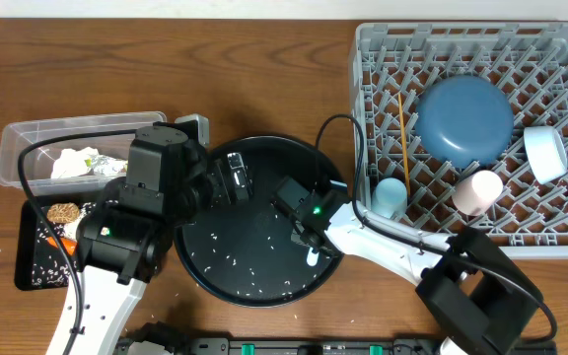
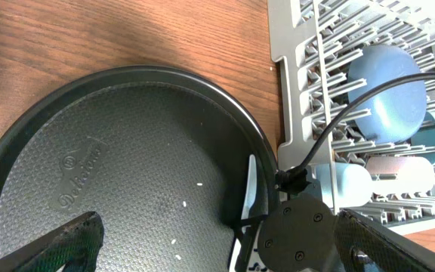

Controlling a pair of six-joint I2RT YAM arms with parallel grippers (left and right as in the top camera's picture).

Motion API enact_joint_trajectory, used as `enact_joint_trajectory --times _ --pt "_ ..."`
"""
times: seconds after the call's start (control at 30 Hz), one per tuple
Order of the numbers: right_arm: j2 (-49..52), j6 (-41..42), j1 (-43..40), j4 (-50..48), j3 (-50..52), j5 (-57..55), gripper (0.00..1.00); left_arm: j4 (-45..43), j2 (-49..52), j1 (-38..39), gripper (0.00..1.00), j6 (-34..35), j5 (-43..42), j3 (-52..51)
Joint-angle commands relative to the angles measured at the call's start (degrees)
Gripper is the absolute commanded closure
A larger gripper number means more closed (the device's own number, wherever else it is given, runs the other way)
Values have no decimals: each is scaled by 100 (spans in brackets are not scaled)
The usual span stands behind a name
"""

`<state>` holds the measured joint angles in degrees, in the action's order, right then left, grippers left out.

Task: Sort waste into correct bins and load items into the dishwasher rack
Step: 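Lift the white knife and carry it right toward the rack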

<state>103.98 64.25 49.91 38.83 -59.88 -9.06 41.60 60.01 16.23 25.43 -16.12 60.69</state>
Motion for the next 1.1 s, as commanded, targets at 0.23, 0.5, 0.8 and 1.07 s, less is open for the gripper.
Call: enact_joint_trajectory --times 0.23,0.5,0.8,1.07 --pt "-728 -649 -46 120 70 -17 99 -4 -15 -20 2 -94 55 46" --pt "-960 -876 -44 157 70 -13 99 -4 -15 -20 2 -94 55 46" --pt "-1344 -1742 -184 81 -79 -9 99 -4 -15 -20 2 -92 55 46" --pt "-2511 -2435 -645 81 -120 -13 99 -4 -15 -20 2 -92 55 46"
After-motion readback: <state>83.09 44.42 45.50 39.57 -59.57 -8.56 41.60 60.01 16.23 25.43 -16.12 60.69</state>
